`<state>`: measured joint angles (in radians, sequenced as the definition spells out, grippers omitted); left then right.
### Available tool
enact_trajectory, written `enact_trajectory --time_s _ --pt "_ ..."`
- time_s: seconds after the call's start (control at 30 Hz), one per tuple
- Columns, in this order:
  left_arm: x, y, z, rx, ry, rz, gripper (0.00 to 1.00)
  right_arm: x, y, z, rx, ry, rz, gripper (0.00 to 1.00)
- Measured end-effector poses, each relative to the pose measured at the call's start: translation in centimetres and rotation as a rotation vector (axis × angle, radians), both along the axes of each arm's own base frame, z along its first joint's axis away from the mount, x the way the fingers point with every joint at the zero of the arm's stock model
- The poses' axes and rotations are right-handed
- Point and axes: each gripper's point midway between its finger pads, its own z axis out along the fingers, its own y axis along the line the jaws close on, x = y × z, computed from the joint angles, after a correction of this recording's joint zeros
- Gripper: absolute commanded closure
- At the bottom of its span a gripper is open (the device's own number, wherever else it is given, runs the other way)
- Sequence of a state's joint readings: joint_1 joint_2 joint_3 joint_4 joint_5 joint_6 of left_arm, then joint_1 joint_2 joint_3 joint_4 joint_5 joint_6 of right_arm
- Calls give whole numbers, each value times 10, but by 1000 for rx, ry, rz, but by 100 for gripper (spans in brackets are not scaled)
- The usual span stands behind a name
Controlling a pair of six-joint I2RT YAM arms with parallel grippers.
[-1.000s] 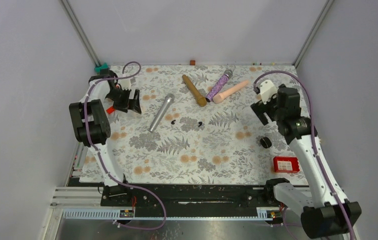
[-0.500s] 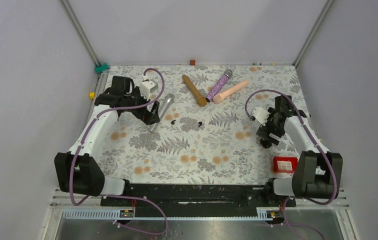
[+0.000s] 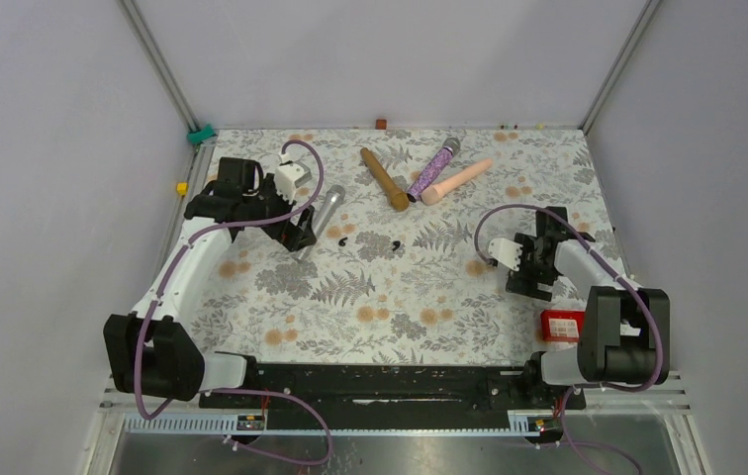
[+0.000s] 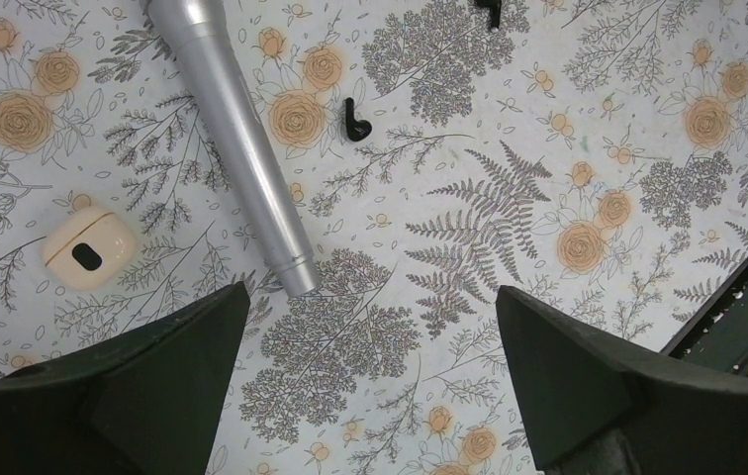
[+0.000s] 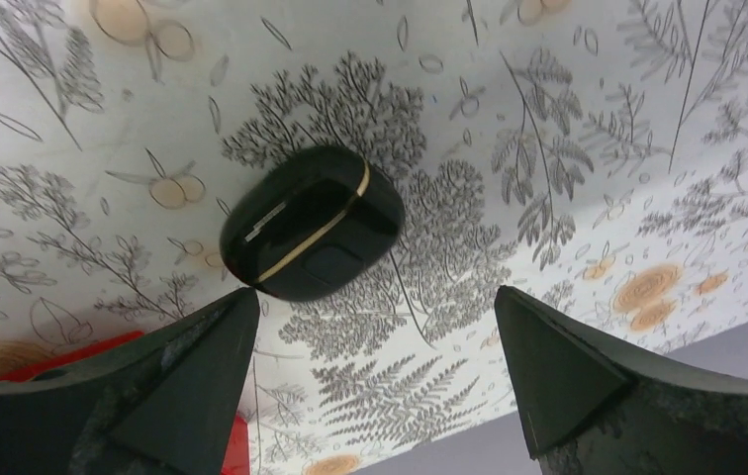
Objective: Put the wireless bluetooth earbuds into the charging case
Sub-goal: Pick up the charging case at the center of the board.
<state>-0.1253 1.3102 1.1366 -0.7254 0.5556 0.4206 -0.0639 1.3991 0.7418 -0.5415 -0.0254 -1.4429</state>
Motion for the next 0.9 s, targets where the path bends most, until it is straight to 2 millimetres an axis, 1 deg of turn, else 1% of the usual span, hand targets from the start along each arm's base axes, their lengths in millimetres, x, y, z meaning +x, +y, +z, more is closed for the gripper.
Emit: enact_trajectory --time_s 0.03,0.1,0.17,0.23,0.33,0.4,0.5,0.6,0.77,0.83,0.9 --pt "0 0 0 -2 0 -1 1 0 1 -1 4 -1 5 3" --pt "0 -1 0 -5 0 -2 2 2 10 -3 26 -18 33 5" --pt "0 -2 1 -9 0 -4 1 9 19 -3 45 -58 54 8" --pt "0 -2 1 -9 0 -4 1 17 29 -3 54 -108 78 10" --pt "0 -2 1 -12 1 -6 1 33 41 -2 62 -187 98 11" --pt "-1 -3 1 -15 1 -8 1 45 46 1 65 -252 94 11" --pt "-1 -3 1 -17 1 -10 1 58 51 10 88 -316 56 10" --pt "-1 -4 2 -19 0 -12 1 69 54 25 135 -344 -28 9" --pt "0 -5 2 -25 -5 -15 1 92 61 69 215 -409 -105 9" --pt "0 -5 3 -28 -7 -18 1 98 58 79 212 -429 -128 9" --pt "0 -6 3 -31 -8 -20 2 103 50 82 182 -442 -159 10"
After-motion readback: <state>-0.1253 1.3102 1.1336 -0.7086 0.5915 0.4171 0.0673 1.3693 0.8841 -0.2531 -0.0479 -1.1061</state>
